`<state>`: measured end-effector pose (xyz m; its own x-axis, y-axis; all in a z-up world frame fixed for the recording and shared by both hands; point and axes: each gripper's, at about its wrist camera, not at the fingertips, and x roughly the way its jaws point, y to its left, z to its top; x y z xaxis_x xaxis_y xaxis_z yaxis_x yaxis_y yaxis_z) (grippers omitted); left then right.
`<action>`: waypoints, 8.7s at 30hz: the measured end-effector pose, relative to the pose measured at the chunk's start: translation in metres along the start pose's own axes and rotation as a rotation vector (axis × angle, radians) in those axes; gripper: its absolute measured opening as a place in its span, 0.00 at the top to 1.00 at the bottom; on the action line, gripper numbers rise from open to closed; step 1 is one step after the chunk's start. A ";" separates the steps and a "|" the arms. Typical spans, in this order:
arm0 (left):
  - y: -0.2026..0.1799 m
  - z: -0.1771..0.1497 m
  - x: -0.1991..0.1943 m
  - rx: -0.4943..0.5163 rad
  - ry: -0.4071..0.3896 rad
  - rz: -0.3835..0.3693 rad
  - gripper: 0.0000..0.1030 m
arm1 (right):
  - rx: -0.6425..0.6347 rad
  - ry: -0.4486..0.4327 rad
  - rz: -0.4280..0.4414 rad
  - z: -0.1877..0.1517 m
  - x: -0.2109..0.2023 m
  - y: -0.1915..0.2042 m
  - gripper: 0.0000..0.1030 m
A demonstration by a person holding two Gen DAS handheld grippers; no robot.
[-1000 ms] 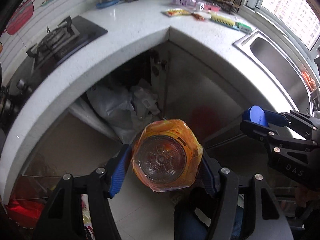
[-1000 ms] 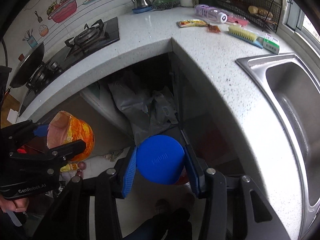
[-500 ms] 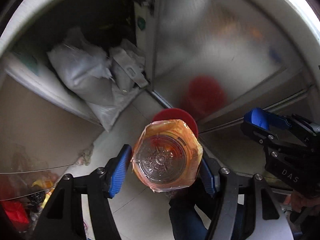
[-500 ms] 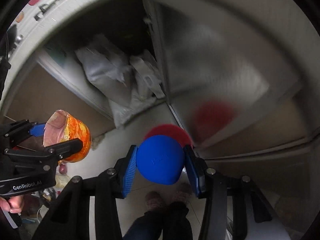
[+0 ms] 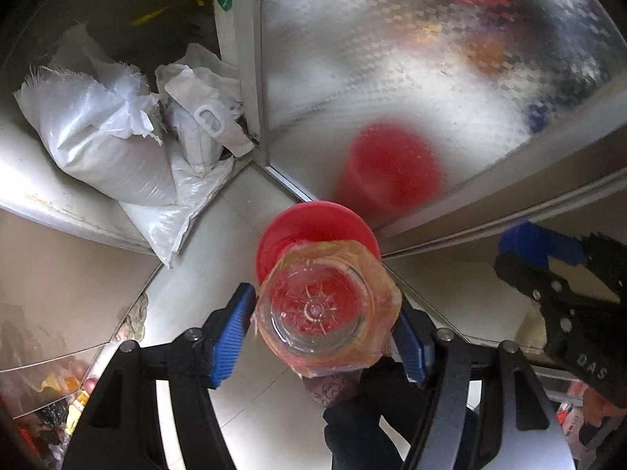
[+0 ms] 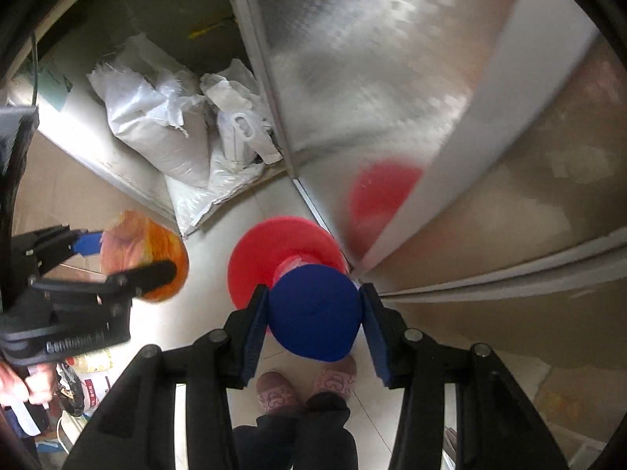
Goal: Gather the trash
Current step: 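Carry the orange bag and blue lid down over the red bin, then open the left tool then the right tool to drop items into the bin, then raise both tools back up toward the counter items, then grasp the scrub brush with the right tool while the left tool grasps the yellow yeast sachet, then carry the yeast sachet and scrub brush down over the red bin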
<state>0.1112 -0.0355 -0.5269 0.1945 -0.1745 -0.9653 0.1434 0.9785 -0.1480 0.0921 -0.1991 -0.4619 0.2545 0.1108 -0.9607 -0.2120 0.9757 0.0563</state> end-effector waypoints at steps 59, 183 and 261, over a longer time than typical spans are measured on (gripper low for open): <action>0.040 -0.026 -0.164 -0.098 -0.116 0.080 0.00 | -0.124 0.000 0.106 0.031 -0.086 0.062 0.02; 0.012 0.453 -0.190 0.395 0.037 0.040 0.00 | -0.306 0.053 0.167 0.374 -0.142 -0.062 0.77; -0.026 0.010 -0.414 -0.079 -0.185 0.102 0.59 | -0.225 -0.229 0.256 0.076 -0.327 0.075 0.77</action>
<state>0.0368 0.0096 -0.1215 0.3800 -0.0839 -0.9212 0.0385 0.9964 -0.0749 0.0652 -0.1479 -0.1229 0.3650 0.4087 -0.8365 -0.4904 0.8481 0.2005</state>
